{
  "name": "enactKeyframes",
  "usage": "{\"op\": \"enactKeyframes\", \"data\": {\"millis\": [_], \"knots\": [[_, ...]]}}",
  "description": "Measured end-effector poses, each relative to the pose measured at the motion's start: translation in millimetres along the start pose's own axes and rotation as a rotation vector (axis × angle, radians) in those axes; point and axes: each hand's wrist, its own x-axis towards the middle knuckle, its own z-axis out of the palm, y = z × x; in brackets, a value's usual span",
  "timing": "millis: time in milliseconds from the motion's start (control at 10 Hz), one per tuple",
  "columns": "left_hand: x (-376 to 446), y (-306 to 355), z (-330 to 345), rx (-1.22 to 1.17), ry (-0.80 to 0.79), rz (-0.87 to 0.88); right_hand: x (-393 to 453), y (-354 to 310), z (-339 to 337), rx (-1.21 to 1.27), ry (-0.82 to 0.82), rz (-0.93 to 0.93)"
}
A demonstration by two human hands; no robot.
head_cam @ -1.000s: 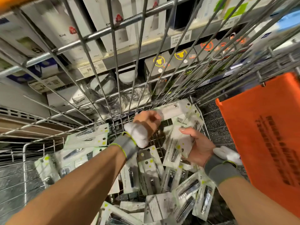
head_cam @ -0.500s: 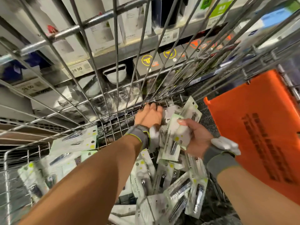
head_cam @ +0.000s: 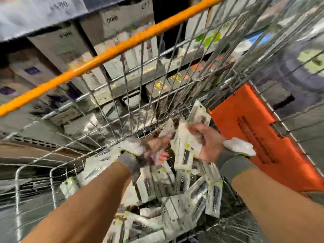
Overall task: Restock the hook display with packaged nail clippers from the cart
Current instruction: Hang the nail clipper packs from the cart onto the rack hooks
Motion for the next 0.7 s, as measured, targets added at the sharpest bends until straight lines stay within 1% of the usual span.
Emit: {"op": "enactKeyframes", "data": {"millis": [100,200,300,400,500,600,700], "knots": [[-33,-8,2,-0.283,-0.057,0.003,-49,-12,21,0.002,-0.022,-0.050],[-51,-6,11,-0.357,-0.001,-0.014,-64,-15,24,0.030,-0.031,-0.050],[-108,-3,24,-0.348,0.044,0.131,-112,-26,37,0.025,-0.104,-0.073],[-140,-1,31,-0.287,0.101,0.176,-152,-36,50,-0.011,-0.124,-0.102],[-185,1,43,-0.282,0.077,0.321,-193,-51,55,-0.024,-0.112,-0.145],[-253,1,56,-0.285,0.101,0.532,-254,-62,74,0.024,-0.219,-0.222],[-271,4,56,-0.235,0.147,0.644,-278,-67,87,0.071,-0.272,-0.316]]}}
